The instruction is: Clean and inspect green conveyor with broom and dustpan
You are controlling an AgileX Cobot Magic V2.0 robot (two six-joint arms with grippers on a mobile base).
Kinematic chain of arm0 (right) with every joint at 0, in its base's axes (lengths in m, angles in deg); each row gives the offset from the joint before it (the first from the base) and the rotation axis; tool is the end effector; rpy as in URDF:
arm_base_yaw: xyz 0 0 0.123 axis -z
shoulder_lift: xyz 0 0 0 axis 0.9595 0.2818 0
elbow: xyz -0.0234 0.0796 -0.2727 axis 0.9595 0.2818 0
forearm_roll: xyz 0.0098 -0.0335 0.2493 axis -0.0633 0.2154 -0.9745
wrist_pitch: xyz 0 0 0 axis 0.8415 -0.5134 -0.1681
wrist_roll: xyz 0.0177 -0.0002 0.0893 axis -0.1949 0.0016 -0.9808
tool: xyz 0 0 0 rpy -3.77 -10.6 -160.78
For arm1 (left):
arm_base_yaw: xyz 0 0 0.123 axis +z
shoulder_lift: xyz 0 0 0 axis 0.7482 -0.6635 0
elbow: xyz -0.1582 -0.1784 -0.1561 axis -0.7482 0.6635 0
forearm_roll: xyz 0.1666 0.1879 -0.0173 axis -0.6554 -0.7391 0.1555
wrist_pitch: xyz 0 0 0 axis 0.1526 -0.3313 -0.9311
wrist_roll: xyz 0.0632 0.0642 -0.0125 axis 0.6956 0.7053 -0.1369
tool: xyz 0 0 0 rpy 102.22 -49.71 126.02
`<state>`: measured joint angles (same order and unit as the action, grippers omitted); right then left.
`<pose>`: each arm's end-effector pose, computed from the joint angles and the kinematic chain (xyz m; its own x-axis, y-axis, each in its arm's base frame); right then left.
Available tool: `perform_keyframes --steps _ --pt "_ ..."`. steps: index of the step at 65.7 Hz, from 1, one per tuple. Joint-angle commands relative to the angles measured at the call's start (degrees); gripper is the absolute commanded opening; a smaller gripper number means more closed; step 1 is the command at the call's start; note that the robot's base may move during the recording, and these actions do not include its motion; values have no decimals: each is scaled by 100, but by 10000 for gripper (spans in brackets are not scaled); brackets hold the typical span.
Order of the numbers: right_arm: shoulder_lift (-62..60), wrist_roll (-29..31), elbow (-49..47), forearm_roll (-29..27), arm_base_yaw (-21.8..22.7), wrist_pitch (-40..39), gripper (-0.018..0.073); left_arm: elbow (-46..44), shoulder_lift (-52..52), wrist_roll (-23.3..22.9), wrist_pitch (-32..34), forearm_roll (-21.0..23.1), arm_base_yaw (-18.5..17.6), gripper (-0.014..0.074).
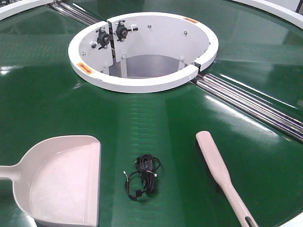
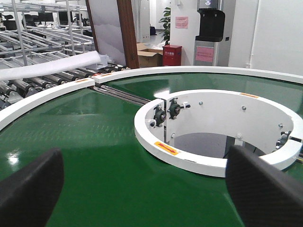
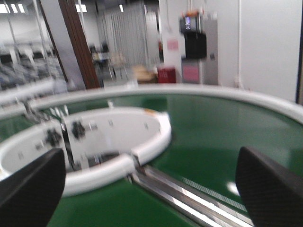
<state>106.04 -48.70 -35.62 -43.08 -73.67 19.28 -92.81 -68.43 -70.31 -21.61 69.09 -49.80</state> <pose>0.0984 -0.0007 0.3315 0.0314 0.0537 -0.9981 0.0056 0.9985 0.0539 0.0939 -0.0015 0.3704 -0.0516 0.0244 -0.9984 0.0174 0.9996 0.0236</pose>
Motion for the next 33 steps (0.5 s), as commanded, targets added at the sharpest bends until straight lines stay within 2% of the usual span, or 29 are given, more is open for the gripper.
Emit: perform_keyframes --steps 1,6,13,23,33 --pt "488 150 -546 209 -62 440 660 -203 -86 0 337 46 -6 605" --pt "956 457 -869 180 -352 882 658 -203 -86 0 337 46 -6 580" --pt "1825 593 -1446 142 -1017 1576 651 -203 -86 0 337 46 -6 562" --pt "3146 306 -2314 149 -1871 2416 644 -203 -86 0 274 46 -6 561" --pt "4494 -49 -3296 205 -2174 3663 628 -203 -86 0 167 46 -6 561"
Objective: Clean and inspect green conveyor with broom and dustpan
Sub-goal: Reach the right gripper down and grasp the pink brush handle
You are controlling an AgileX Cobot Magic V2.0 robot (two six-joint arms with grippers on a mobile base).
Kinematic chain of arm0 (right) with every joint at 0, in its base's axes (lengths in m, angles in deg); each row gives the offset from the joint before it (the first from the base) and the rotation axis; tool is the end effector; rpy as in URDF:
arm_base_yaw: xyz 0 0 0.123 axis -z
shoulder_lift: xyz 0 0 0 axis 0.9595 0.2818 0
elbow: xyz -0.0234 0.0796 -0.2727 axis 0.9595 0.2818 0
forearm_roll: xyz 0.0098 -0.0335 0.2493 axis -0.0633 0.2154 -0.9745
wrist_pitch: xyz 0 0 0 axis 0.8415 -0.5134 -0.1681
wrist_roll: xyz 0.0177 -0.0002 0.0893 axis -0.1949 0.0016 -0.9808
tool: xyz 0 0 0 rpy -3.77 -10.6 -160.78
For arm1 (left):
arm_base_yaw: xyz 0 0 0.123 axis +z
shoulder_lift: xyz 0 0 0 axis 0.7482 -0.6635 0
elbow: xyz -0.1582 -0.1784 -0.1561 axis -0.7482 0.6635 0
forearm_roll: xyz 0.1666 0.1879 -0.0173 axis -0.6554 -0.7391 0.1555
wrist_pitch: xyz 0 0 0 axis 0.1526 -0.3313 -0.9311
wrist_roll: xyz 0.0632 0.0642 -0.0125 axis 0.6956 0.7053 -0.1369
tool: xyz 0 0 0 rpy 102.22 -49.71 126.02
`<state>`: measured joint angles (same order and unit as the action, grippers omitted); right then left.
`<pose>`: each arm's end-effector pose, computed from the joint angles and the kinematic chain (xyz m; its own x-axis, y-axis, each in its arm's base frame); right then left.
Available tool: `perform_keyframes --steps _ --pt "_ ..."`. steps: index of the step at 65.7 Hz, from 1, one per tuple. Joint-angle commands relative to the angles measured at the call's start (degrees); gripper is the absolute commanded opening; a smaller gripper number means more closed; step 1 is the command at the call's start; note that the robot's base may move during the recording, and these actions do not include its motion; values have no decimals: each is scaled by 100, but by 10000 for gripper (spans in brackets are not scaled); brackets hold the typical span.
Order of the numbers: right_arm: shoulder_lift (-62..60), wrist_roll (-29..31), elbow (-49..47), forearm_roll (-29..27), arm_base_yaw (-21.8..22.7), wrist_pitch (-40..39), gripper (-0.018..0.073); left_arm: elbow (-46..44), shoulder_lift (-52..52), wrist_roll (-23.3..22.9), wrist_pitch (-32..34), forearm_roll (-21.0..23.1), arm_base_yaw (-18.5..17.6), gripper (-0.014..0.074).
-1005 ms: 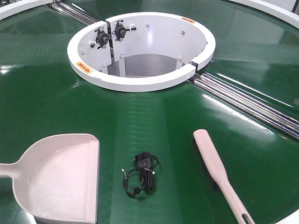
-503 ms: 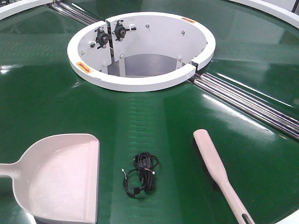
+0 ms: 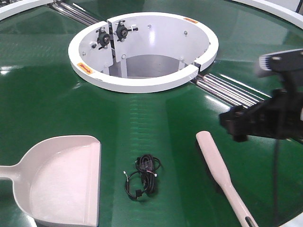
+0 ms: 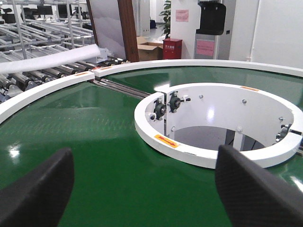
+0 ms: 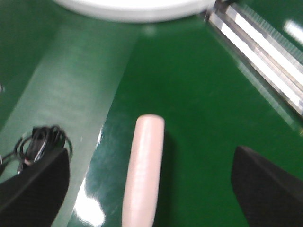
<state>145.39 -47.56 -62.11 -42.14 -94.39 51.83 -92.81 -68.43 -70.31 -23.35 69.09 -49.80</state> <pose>0.2181 0.0760 0.3265 -0.6552 -0.2059 -0.7268 -0.2822 0.9592 -0.0173 0.0937 -0.0015 0.3677 -0.0819 0.0249 -0.9963 0.0174 0.9996 0.0236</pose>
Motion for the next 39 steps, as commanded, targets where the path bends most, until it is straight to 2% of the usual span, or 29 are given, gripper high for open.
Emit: perform_keyframes --steps 1,14,25,39 --pt "665 -169 -727 98 -101 513 626 -203 -86 0 333 46 -6 561" --pt "1951 -265 -1721 98 -101 1762 611 -203 -86 0 278 46 -6 561" --pt "2627 -146 -2125 80 -101 1985 606 -203 -86 0 267 46 -6 561" --pt "3214 -1 -2186 23 -101 2034 601 -203 -86 0 267 46 -6 561"
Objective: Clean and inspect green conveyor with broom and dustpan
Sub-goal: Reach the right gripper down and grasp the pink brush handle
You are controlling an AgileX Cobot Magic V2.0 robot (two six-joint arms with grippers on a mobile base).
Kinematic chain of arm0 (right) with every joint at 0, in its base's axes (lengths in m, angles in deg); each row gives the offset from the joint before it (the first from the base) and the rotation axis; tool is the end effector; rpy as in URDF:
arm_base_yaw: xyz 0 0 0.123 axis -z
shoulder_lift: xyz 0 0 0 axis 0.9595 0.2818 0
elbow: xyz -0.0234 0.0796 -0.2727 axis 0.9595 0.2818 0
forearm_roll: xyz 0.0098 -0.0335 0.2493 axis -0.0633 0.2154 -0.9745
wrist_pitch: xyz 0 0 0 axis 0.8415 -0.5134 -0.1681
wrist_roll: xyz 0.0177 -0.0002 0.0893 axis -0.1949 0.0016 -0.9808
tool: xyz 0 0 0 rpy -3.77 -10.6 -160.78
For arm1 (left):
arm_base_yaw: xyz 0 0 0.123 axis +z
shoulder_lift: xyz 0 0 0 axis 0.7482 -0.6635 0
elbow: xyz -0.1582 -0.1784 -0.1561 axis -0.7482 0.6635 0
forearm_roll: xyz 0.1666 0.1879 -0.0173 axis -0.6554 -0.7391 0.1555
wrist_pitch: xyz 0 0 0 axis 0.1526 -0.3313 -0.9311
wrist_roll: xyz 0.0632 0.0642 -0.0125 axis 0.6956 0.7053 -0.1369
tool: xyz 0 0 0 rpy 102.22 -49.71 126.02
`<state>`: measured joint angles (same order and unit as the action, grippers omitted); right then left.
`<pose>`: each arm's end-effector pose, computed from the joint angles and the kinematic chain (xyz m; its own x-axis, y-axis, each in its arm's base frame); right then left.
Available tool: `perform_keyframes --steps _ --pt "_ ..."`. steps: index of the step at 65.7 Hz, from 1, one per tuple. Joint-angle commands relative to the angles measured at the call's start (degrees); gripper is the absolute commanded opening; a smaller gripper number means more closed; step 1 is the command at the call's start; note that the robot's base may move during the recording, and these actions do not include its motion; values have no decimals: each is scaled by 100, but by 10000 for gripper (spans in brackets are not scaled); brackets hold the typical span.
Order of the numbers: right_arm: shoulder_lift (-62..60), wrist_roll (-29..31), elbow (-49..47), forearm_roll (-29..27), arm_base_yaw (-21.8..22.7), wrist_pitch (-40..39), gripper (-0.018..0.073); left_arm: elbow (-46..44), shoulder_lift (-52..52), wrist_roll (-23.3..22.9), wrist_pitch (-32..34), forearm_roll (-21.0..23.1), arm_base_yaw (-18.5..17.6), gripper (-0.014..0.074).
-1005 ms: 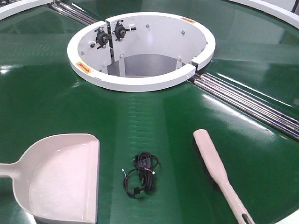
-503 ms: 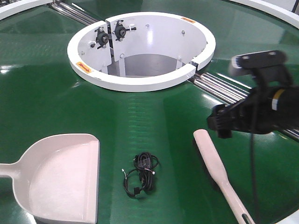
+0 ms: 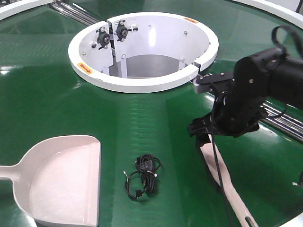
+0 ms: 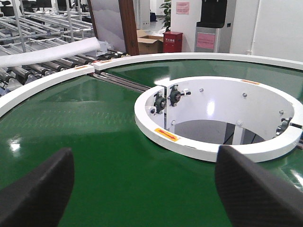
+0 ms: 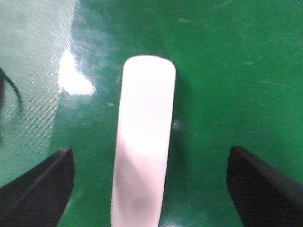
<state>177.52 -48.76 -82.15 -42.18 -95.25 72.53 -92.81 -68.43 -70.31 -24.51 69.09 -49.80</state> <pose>0.3169 0.1163 0.2529 -0.9308 -0.2720 -0.2443 -0.2632 0.9623 -0.0688 0.0935 -0.0014 0.3658 -0.1021 0.0252 -0.9945 0.0174 0.9996 0.0236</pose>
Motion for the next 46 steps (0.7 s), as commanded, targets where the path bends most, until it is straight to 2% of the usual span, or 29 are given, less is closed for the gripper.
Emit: perform_keyframes --steps 1,32,40,46 --pt "36 124 -182 22 -15 -29 601 -203 -86 0 383 46 -6 561" --pt "734 229 -182 -94 70 -144 587 -203 -86 0 365 46 -6 561" --pt "798 323 -182 -210 70 -144 516 -203 -86 0 327 46 -6 561" --pt "805 323 -182 -226 70 -129 375 -203 -86 0 269 46 -6 561"
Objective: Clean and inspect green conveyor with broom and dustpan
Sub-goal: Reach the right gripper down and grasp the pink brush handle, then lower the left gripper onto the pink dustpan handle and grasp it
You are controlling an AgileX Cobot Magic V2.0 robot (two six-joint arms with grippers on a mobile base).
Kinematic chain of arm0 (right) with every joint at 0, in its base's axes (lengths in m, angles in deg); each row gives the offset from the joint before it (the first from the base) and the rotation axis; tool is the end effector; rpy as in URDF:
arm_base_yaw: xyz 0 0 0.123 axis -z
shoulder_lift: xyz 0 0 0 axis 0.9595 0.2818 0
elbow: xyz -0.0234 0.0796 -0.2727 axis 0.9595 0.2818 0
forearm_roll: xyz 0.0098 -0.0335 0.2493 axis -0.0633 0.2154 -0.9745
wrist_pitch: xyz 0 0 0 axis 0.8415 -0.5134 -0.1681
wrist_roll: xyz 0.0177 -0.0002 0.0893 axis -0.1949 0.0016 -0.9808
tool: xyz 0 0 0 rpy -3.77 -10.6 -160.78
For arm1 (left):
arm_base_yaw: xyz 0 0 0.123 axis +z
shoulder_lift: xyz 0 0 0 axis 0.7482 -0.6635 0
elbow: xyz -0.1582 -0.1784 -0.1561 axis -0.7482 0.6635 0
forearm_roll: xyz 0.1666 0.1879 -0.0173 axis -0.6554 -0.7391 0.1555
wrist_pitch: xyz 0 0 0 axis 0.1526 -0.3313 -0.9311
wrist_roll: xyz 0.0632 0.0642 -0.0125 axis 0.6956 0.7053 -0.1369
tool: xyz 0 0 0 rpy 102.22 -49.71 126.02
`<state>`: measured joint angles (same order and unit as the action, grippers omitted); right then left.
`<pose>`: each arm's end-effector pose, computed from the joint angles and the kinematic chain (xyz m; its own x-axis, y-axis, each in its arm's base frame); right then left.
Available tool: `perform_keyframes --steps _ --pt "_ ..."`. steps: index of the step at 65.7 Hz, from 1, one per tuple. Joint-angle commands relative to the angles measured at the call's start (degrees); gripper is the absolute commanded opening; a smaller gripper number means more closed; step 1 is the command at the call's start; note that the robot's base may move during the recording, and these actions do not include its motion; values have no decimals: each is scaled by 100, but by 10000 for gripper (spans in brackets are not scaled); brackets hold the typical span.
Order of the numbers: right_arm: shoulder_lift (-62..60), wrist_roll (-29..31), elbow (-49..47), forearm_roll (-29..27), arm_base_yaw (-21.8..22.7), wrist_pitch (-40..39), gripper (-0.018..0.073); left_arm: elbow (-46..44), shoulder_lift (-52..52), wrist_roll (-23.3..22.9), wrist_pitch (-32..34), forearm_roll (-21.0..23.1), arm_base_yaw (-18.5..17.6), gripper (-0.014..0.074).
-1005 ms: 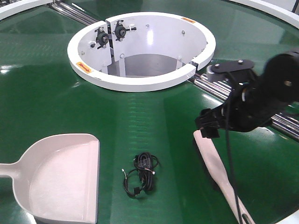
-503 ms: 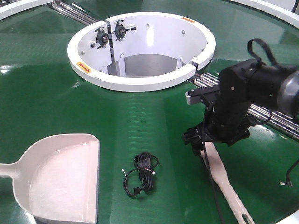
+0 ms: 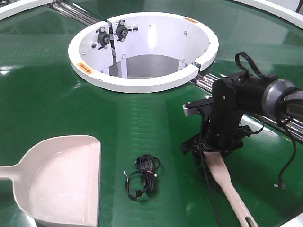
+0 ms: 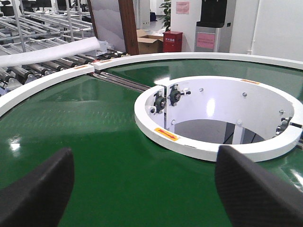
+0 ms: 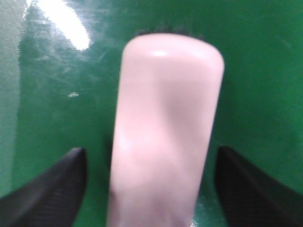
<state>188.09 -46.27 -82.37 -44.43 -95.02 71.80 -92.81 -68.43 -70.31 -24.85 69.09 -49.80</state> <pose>0.3347 0.1252 0.1895 -0.9509 -0.3005 -0.0736 -0.2970 0.9533 -0.0546 0.0934 -0.0014 0.3653 -0.1080 0.0253 -0.9938 0.0174 0.9996 0.0236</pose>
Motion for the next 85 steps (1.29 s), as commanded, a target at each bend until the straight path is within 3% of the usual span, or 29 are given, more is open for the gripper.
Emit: perform_keyframes --steps 1,12,49,75,81,85 --pt "-252 74 -160 -1 47 -56 361 -203 -86 0 294 46 -6 561" --pt "-263 -109 -167 -35 47 110 -17 -203 -86 0 267 46 -6 561" --pt "-975 -112 -171 -751 47 1170 -6 -203 -86 0 114 46 -6 561" --pt "-1009 -113 -171 -946 47 1188 -6 -203 -86 0 -411 33 -6 559" --pt "-1009 -113 -171 -951 47 1188 -6 -203 -86 575 -662 20 -6 559" --pt "-1009 -113 -171 -951 47 1188 -6 -203 -86 1371 -830 20 -6 559"
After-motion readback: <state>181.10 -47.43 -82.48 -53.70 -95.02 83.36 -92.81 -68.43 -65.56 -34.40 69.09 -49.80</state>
